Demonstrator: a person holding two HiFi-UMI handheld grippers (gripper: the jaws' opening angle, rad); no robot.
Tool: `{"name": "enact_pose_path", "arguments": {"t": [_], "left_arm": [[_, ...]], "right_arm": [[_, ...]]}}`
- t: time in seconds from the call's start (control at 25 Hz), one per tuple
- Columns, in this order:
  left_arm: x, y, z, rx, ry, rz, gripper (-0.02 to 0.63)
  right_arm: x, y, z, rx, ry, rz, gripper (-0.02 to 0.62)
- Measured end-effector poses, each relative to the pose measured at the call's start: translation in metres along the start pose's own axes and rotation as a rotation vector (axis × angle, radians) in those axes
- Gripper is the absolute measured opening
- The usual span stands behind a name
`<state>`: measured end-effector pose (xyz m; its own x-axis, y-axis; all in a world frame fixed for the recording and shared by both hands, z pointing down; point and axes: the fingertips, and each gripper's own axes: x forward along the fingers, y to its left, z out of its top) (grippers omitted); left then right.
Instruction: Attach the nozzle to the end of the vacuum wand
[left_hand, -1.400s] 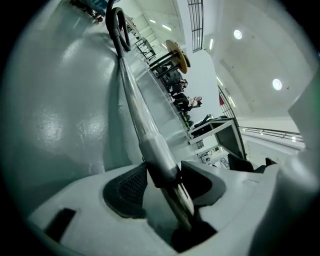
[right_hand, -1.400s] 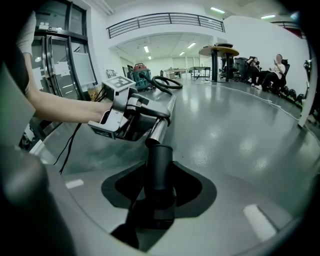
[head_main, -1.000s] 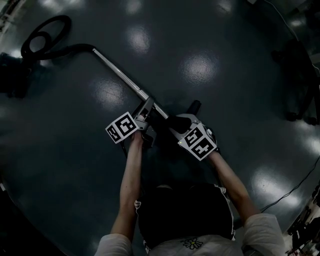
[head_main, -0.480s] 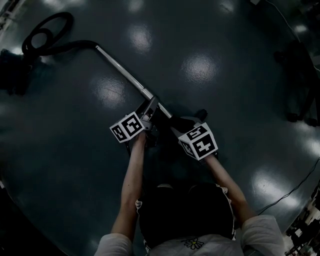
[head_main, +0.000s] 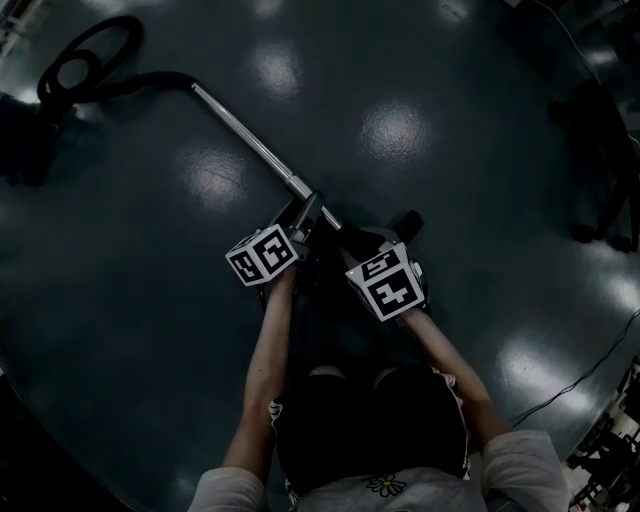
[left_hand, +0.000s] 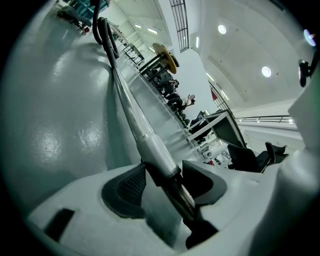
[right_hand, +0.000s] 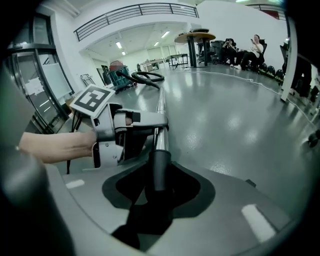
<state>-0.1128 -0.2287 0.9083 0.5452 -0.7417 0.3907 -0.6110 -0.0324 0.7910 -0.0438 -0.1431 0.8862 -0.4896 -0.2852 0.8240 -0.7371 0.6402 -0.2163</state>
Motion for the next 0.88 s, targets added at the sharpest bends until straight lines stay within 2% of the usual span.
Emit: {"name": "enact_pose_path", "arguments": {"t": [0.16, 0.4, 0.56, 0.64, 0.68, 0.76, 0.8, 0.84, 0.88], "left_arm": [[-0.002, 0.004, -0.014, 0.007, 0.012, 0.028, 0.224], [-0.003, 0.005, -0.014, 0.038, 0.038, 0.02, 0.228], [-0.005, 0.006, -0.012, 0.078, 0.056, 0.021, 0.244], [-0.009, 0.006, -0.007, 0.119, 0.045, 0.05, 0.24], [-0.013, 0.007, -0.004, 0.14, 0.031, 0.073, 0.231], [-0.026, 0.007, 0.007, 0.194, -0.015, 0.128, 0.194], [-0.035, 0.007, 0.015, 0.229, -0.047, 0.157, 0.144], [-0.044, 0.004, 0.025, 0.267, -0.085, 0.177, 0.059], [-0.054, -0.002, 0.035, 0.309, -0.127, 0.183, 0.0]], "right_arm": [[0.013, 0.001, -0.004, -0.013, 0.008, 0.003, 0.155], [0.015, 0.002, -0.003, 0.002, 0.0, 0.019, 0.156], [0.01, -0.004, 0.011, 0.011, -0.083, -0.001, 0.143], [0.004, -0.011, 0.02, 0.006, -0.115, -0.02, 0.18], [0.001, -0.015, 0.023, 0.008, -0.127, -0.025, 0.179], [-0.007, -0.023, 0.027, 0.034, -0.165, -0.042, 0.156], [-0.012, -0.027, 0.032, 0.049, -0.2, -0.057, 0.13], [-0.02, -0.031, 0.039, 0.062, -0.248, -0.071, 0.052], [-0.028, -0.033, 0.047, 0.069, -0.308, -0.078, 0.006]]}}
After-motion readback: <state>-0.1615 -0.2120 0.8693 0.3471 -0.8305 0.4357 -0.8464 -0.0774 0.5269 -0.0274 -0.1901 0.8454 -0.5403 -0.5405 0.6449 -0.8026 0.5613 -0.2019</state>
